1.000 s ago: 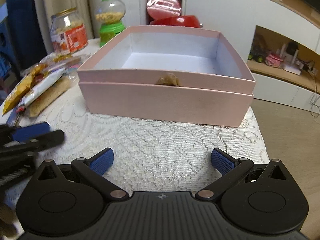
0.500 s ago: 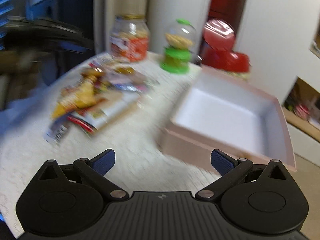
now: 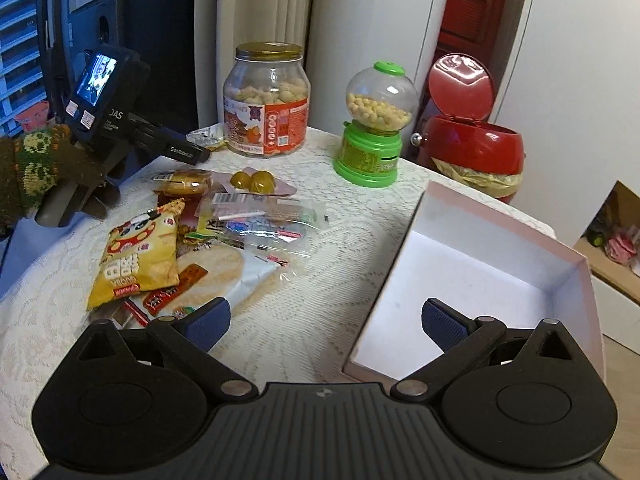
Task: Organize snacks
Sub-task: 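Grasp the white-and-yellow snack packet with the left gripper while the right gripper grasps the yellow chip bag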
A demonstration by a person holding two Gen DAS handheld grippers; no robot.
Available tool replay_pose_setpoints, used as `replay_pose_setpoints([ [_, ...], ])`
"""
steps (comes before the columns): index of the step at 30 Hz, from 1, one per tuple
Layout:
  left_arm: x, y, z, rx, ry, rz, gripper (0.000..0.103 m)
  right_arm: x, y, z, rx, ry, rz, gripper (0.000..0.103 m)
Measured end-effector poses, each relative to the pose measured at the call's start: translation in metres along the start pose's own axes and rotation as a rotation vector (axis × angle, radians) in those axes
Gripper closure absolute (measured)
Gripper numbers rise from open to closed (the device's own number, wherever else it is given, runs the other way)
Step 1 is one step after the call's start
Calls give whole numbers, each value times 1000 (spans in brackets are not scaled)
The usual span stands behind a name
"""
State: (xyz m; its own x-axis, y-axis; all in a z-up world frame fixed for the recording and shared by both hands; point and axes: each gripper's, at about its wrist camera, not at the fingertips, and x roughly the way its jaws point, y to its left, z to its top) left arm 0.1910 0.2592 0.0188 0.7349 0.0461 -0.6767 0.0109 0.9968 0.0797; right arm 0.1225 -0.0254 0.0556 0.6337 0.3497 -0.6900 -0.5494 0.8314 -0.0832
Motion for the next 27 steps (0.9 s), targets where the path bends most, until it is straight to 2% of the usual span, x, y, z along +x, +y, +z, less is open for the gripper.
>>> replay_pose_setpoints([
  [3, -18, 4, -3, -21, -20, -136, 29, 2, -2, 1, 6, 4, 8, 1],
  [5, -33, 14, -3, -77, -66, -218, 31, 3, -6, 2, 13, 3, 3, 1],
  [6, -42, 22, -1, -122, -121, -244, 31, 3, -8, 4, 21, 2, 3, 1],
  [8, -46, 37, 6, -194, -222, -242, 32, 5, -13, 6, 43, 2, 9, 1],
  [9, -42, 46, 9, -237, -257, -214, 33, 6, -15, 8, 56, 3, 17, 1],
  [10, -34, 50, 11, -258, -248, -197, 33, 8, -16, 10, 73, 7, 32, 1],
  [12, -8, 54, 17, -261, -158, -167, 33, 11, -16, 11, 96, 18, 57, 1],
  [16, 21, 46, 14, -160, -25, -180, 33, 9, -14, 9, 97, 21, 74, 1],
  [19, 17, 32, 9, -53, -9, -227, 30, 6, -18, 7, 90, 23, 67, 1],
  [21, 15, 16, 3, 46, 27, -206, 29, 9, -20, 7, 90, 27, 55, 1],
  [22, 11, 10, -1, 94, 18, -178, 29, 11, -21, 8, 91, 29, 49, 1],
  [24, 9, 5, -1, 82, 20, -157, 30, 15, -19, 10, 88, 34, 36, 1],
  [27, 6, 7, -2, 10, 18, -124, 42, 15, -12, 12, 75, 35, 44, 1],
])
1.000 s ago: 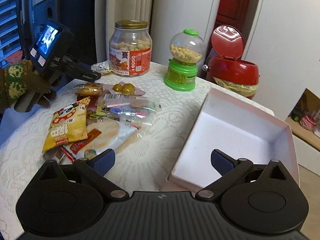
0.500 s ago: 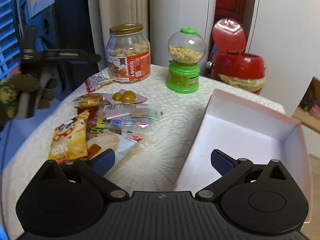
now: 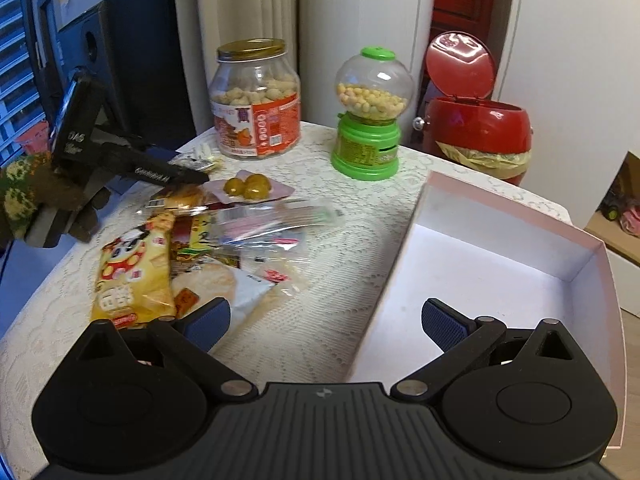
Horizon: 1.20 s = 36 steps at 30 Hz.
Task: Organize snacks
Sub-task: 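Grasp the white-and-yellow snack packet with the left gripper while the right gripper grasps the yellow chip bag, then carry both packets into the pink box and open both grippers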
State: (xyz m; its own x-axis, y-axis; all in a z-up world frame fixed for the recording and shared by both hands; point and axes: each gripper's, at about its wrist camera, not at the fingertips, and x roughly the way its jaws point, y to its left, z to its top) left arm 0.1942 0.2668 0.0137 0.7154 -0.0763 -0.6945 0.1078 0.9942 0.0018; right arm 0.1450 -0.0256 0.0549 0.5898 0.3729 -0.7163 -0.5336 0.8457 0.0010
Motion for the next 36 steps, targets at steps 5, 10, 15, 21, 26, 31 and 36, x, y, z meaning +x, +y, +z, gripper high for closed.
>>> replay_pose_setpoints([
  [5, -43, 8, -18, -171, -102, -61, 48, -8, 10, -2, 8, 2, 63, 1],
  [10, -98, -8, -48, -240, -169, -83, 48, -10, 35, -5, -34, -30, 64, 1],
  [15, -145, -31, -89, -383, -178, -70, 48, -12, 69, -3, -79, -155, 59, 1],
  [21, -183, -33, -125, -582, -256, 56, 48, 29, 113, 5, -146, -106, 156, 1],
  [26, -196, -45, -125, -558, -235, 15, 48, 39, 130, -2, -219, -36, 123, 43],
  [31, -204, -86, -128, -470, -199, -76, 48, -28, 85, -28, -147, -23, 237, 44],
  [36, -193, -151, -126, -313, -87, -204, 48, -84, 30, -70, -118, -71, 139, 44],
])
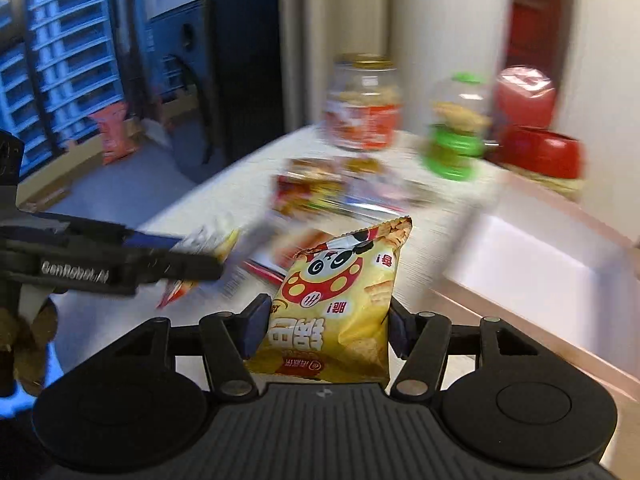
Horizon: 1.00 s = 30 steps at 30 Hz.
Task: Organize snacks
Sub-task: 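Carry both packets into the pink box and open both grippers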
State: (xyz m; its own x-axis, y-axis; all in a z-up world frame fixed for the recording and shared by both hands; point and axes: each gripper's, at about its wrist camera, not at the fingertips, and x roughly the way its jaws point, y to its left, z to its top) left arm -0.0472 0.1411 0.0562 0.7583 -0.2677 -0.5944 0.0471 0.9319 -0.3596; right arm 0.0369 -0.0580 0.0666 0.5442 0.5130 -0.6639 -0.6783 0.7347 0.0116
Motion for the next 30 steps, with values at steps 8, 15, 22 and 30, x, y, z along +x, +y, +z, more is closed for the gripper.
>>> replay_pose_setpoints([
  [8, 30, -86, 30, 181, 2, -116, 48, -67, -85, -65, 201, -47, -185, 44],
  [15, 134, -137, 107, 187, -12, -181, 46, -81, -116, -89, 278, -82, -241, 44],
  [22, 152, -107, 107, 86, -40, -150, 49, -86, -128, -73, 328, -175, -238, 44],
  [30, 85, -66, 80, 126, -156, -57, 49, -29, -187, 9, 464, -243, -241, 20],
])
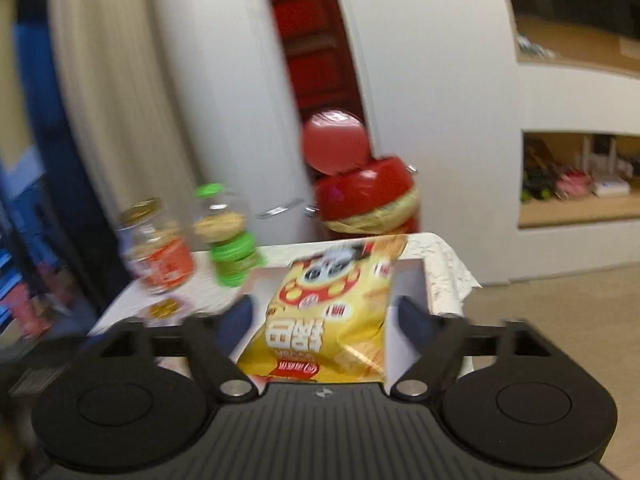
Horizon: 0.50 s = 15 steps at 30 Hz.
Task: Organize snacks
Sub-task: 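Carry both packets into the pink box and open both grippers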
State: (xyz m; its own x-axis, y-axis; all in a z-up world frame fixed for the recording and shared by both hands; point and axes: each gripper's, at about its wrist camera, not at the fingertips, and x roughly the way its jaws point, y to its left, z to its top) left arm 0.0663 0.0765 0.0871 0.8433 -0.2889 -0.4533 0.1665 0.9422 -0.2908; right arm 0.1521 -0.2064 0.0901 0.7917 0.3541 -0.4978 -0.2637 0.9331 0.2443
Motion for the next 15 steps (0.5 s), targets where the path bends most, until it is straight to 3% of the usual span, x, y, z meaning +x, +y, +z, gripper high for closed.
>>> replay_pose_setpoints([
  [3, -28, 29, -11, -11, -8, 88, 49, 13, 7, -1, -13, 52, -70, 20],
  [6, -51, 65, -27, -71, -11, 161, 49, -9, 25, -26, -68, 68, -16, 20],
  [10, -70, 107, -50, -214, 4, 251, 49, -33, 56, -61, -147, 128, 130, 20],
  [12, -76, 122, -59, -277, 1, 263, 49, -30, 76, -74, -154, 181, 190, 20],
  [15, -80, 134, -66, -293, 4, 278, 49, -8, 112, -81, -138, 245, 255, 20],
])
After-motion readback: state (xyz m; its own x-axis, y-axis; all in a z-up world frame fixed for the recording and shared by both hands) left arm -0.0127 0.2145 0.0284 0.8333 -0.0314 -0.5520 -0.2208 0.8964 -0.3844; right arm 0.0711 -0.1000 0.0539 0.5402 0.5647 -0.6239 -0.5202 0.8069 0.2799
